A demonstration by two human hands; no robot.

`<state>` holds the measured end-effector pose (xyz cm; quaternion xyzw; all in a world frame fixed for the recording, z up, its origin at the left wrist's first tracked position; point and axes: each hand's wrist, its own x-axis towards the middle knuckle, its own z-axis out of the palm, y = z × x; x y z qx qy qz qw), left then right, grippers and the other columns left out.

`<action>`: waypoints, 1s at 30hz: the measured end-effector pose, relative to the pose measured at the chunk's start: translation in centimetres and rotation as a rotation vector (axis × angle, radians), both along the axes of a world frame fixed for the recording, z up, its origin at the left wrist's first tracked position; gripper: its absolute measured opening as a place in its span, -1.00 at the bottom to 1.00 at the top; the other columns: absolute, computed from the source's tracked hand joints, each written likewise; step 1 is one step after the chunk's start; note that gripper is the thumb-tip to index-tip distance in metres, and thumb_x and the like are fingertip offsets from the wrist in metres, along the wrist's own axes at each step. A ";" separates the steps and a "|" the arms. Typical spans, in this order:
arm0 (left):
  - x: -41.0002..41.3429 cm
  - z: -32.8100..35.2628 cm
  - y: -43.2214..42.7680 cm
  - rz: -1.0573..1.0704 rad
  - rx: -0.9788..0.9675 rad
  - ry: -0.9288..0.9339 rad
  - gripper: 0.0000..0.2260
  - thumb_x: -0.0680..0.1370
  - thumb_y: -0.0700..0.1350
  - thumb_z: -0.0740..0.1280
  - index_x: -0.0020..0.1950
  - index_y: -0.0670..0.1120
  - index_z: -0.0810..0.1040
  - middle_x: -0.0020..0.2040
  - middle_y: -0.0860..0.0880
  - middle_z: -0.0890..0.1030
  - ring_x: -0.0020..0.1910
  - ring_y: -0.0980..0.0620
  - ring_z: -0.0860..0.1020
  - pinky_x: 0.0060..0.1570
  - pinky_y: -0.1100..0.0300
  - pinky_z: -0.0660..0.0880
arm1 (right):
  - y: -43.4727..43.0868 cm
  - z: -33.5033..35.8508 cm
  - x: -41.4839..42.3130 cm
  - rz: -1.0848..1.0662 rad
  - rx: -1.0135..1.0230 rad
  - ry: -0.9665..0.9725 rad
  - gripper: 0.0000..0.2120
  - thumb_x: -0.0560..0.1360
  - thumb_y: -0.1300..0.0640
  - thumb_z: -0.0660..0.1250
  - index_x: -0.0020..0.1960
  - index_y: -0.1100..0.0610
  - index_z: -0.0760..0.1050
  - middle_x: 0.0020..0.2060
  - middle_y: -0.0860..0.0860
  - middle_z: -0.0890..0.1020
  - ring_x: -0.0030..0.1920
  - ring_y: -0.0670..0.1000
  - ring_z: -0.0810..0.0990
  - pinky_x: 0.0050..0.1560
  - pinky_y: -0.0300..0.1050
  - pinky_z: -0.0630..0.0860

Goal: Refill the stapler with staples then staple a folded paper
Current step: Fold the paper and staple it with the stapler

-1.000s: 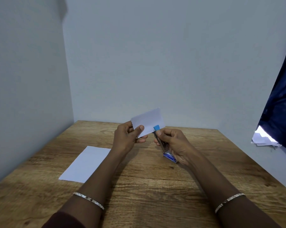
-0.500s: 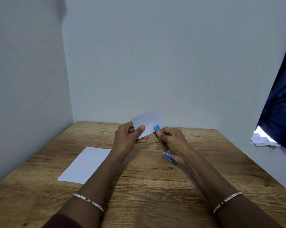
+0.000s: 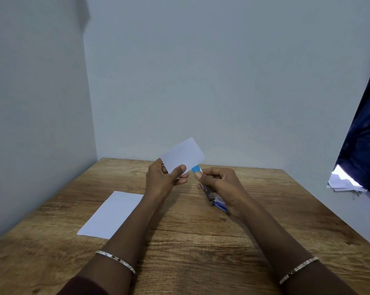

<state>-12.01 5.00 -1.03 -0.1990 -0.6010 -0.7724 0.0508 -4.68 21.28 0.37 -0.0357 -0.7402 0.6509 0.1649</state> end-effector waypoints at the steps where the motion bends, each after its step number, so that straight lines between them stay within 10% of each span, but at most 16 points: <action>1: -0.1 0.0 -0.1 0.027 0.003 0.006 -0.66 0.52 -0.25 0.48 0.27 -0.14 0.53 -0.01 -0.15 0.72 -0.14 -0.13 0.75 -0.16 0.10 0.69 | -0.1 0.0 0.0 -0.038 0.092 -0.003 -0.80 0.41 0.00 0.58 -0.06 0.10 0.73 -0.24 0.07 0.73 -0.13 0.04 0.72 -0.08 -0.11 0.59; 5: -0.3 0.0 -0.2 0.078 0.008 0.012 -0.64 0.51 -0.25 0.49 0.27 -0.16 0.52 -0.03 -0.18 0.72 -0.19 -0.13 0.75 -0.13 0.02 0.70 | -0.7 -0.4 0.1 -0.194 0.548 0.006 -0.74 0.32 -0.06 0.61 -0.10 0.08 0.72 -0.35 0.03 0.68 -0.33 -0.11 0.61 -0.27 -0.19 0.49; 9: -0.1 -0.2 -0.1 0.074 0.006 0.014 -0.61 0.49 -0.25 0.51 0.27 -0.17 0.48 0.04 -0.20 0.70 -0.22 -0.12 0.75 -0.09 -0.04 0.70 | -1.8 -1.3 0.0 -0.265 0.943 0.017 -0.49 0.34 -0.12 0.53 0.21 0.10 0.65 -0.02 0.02 0.74 0.08 0.03 0.64 -0.05 -0.13 0.40; 22: 0.2 -0.1 -0.1 0.104 -0.030 -0.033 -0.38 0.47 -0.24 0.53 0.39 0.05 0.28 0.06 -0.25 0.67 -0.25 -0.18 0.75 -0.10 0.05 0.69 | -2.4 -1.7 0.3 -0.252 0.943 -0.045 -0.46 0.33 -0.42 0.42 -0.02 0.04 0.60 -0.17 -0.07 0.67 -0.09 -0.03 0.61 -0.15 -0.07 0.50; 26: 0.4 0.0 -0.1 0.085 -0.021 -0.058 -0.35 0.47 -0.22 0.55 0.40 0.06 0.26 -0.02 -0.21 0.71 -0.28 -0.15 0.75 -0.24 0.24 0.64 | -0.9 -0.6 0.4 -0.433 0.920 0.319 -0.79 0.45 -0.01 0.49 0.01 0.01 0.55 -0.16 -0.11 0.56 -0.09 -0.05 0.51 -0.13 -0.08 0.43; 30: 0.7 0.2 0.0 -0.052 0.025 -0.123 -0.28 0.47 -0.24 0.55 0.43 0.09 0.18 -0.26 -0.13 0.75 -0.35 -0.04 0.71 -0.29 0.25 0.62 | -0.5 -0.5 0.2 -0.381 1.064 0.430 -0.63 0.42 0.22 0.50 0.18 -0.02 0.60 0.12 -0.03 0.58 0.15 0.03 0.49 0.08 -0.01 0.43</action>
